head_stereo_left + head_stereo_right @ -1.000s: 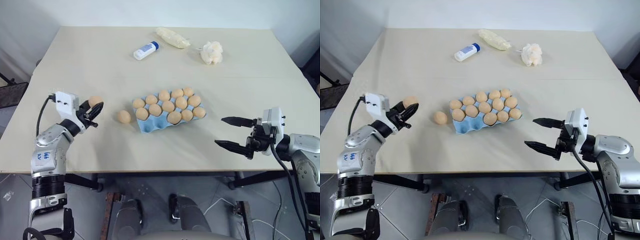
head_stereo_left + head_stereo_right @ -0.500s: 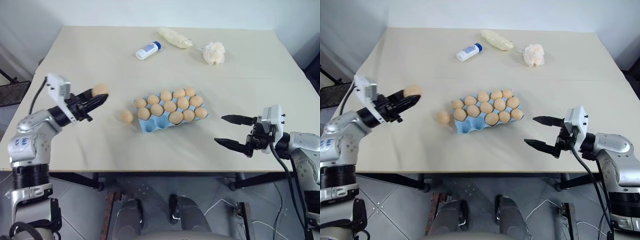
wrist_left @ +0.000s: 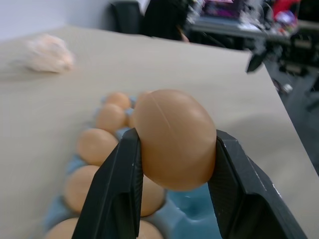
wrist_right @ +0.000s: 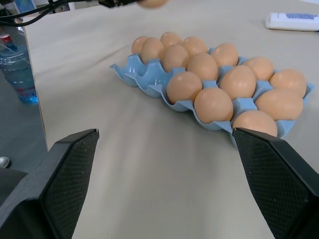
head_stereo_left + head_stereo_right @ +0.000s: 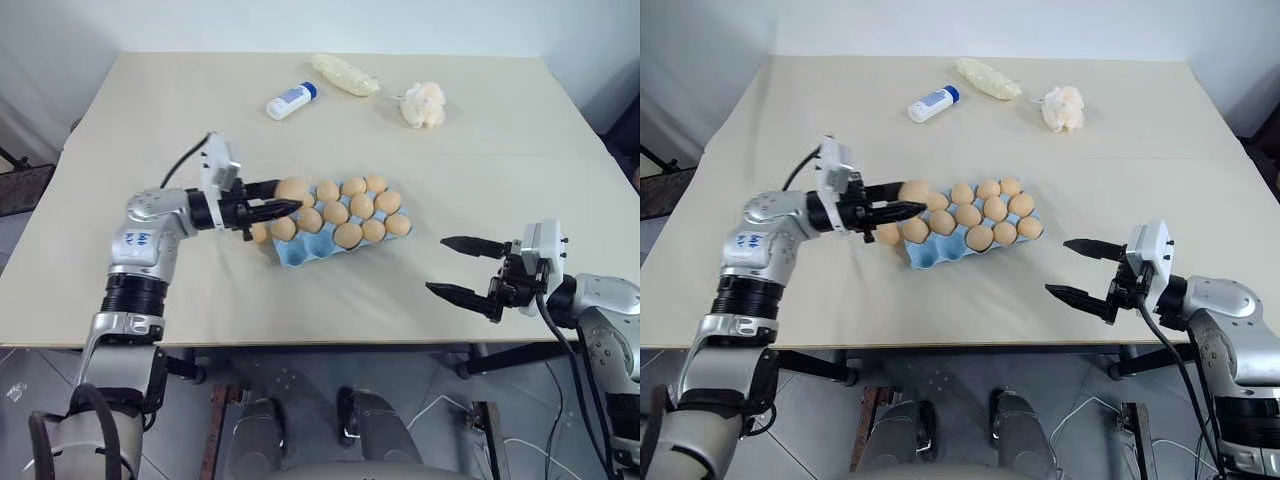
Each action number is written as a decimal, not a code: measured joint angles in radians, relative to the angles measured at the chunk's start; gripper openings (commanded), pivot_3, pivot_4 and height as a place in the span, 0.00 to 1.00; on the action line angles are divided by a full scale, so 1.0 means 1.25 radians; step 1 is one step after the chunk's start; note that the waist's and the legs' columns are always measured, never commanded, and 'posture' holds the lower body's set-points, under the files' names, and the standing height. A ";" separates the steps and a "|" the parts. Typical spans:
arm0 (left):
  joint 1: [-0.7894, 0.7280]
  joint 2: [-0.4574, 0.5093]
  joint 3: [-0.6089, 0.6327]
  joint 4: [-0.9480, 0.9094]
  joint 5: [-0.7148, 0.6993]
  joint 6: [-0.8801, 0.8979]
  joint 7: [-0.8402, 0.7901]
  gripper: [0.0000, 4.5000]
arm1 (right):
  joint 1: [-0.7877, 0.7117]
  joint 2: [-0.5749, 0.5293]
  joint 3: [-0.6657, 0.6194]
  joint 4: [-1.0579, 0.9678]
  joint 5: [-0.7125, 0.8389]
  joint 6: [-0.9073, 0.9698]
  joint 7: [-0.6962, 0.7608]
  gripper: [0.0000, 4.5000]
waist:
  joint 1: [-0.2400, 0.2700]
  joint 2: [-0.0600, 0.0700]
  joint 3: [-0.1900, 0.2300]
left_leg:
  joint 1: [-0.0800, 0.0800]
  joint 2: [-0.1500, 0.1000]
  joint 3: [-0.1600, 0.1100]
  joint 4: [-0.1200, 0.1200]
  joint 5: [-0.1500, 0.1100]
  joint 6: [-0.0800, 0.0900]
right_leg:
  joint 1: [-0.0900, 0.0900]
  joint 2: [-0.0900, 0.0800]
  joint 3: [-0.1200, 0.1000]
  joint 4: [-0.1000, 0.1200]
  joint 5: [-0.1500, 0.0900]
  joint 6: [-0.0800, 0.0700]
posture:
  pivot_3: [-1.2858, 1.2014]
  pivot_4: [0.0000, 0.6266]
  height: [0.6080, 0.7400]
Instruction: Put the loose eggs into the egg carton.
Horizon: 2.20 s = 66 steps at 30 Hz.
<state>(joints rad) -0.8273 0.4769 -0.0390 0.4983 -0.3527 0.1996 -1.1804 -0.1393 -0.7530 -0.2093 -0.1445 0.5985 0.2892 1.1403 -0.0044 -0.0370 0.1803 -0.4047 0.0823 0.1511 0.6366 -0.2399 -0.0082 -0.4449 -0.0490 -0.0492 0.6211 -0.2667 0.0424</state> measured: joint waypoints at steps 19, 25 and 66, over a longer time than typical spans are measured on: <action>-0.057 -0.056 -0.078 0.119 0.115 -0.098 -0.084 0.67 | 0.029 0.028 -0.028 -0.028 0.017 -0.024 -0.017 1.00 | 0.001 0.000 0.000 | 0.000 0.001 -0.001 0.001 0.000 0.000 | 0.000 0.002 0.000 0.001 0.000 -0.001 | 0.52 0.24 1.00; -0.059 -0.061 -0.077 0.146 0.138 -0.127 -0.048 0.99 | 0.029 0.028 -0.028 -0.029 0.015 -0.021 -0.025 1.00 | 0.001 0.000 0.000 | 0.000 0.001 -0.001 0.003 0.000 0.000 | 0.000 0.002 0.000 0.002 -0.001 -0.001 | 0.52 0.24 1.00; 0.431 0.033 0.257 -0.379 -0.039 -0.022 0.362 0.99 | -0.092 0.010 0.014 0.086 -0.017 -0.022 0.074 1.00 | -0.015 0.001 0.000 | 0.000 0.000 0.001 0.007 -0.002 -0.001 | 0.001 -0.009 0.002 0.002 -0.001 -0.003 | 0.52 0.24 1.00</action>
<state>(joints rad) -0.2880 0.5187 0.2818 0.0244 -0.4009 0.1722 -0.7275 -0.2544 -0.7400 -0.1913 -0.0371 0.5776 0.2623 1.2323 -0.0232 -0.0359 0.1809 -0.4050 0.0824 0.1525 0.6449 -0.2429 -0.0096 -0.4438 -0.0604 -0.0472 0.6237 -0.2685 0.0390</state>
